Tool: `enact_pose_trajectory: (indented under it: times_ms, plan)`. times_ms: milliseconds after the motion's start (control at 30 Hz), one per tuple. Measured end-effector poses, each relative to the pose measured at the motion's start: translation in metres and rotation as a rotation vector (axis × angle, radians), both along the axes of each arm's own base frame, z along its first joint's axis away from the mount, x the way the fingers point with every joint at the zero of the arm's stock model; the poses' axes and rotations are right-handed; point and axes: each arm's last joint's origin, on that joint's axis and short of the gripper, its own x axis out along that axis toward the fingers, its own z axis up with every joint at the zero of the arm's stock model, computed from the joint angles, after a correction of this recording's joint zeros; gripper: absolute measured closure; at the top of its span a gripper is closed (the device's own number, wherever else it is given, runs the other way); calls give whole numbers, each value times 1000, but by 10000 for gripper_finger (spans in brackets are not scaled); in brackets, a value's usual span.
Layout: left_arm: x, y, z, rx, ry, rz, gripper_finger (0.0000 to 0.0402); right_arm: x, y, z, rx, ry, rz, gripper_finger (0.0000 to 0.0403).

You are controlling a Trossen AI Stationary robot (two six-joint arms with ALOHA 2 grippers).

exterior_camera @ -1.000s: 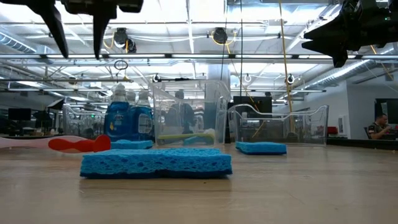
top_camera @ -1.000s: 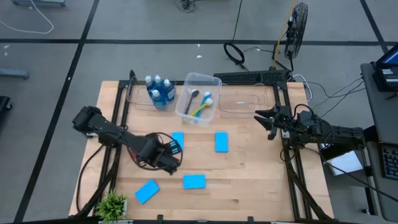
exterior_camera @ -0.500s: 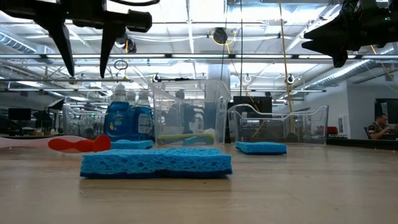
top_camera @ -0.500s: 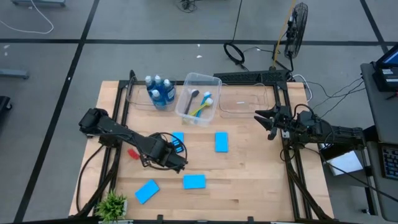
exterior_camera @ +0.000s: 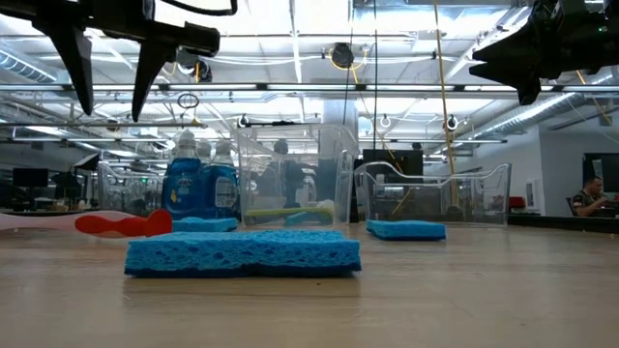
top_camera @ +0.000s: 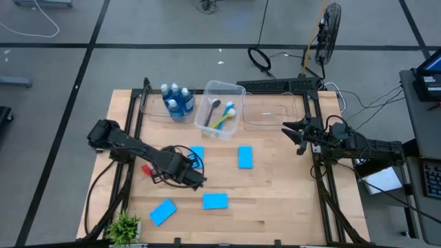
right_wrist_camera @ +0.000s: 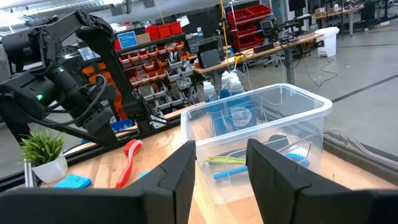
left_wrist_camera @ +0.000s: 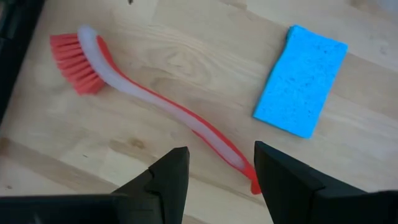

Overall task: Pick & Place Kitchen Sink Supplies
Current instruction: Put the red dish brush into the transparent container

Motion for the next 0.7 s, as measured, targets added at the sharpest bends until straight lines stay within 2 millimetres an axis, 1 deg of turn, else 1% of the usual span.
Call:
enact_pose_trajectory:
  times_ms: [200, 433, 533, 700]
  plan:
    - [-4, 1, 4, -6, 23, -1, 218, 0, 0, 0, 0, 0, 0, 273]
    - [-19, 4, 22, -29, 13, -8, 218, 0, 0, 0, 0, 0, 0, 273]
    - [-35, 9, 28, -9, -15, -20, 218, 0, 0, 0, 0, 0, 0, 273]
    - [-63, 20, 24, -29, -37, -7, 218, 0, 0, 0, 0, -1, 0, 273]
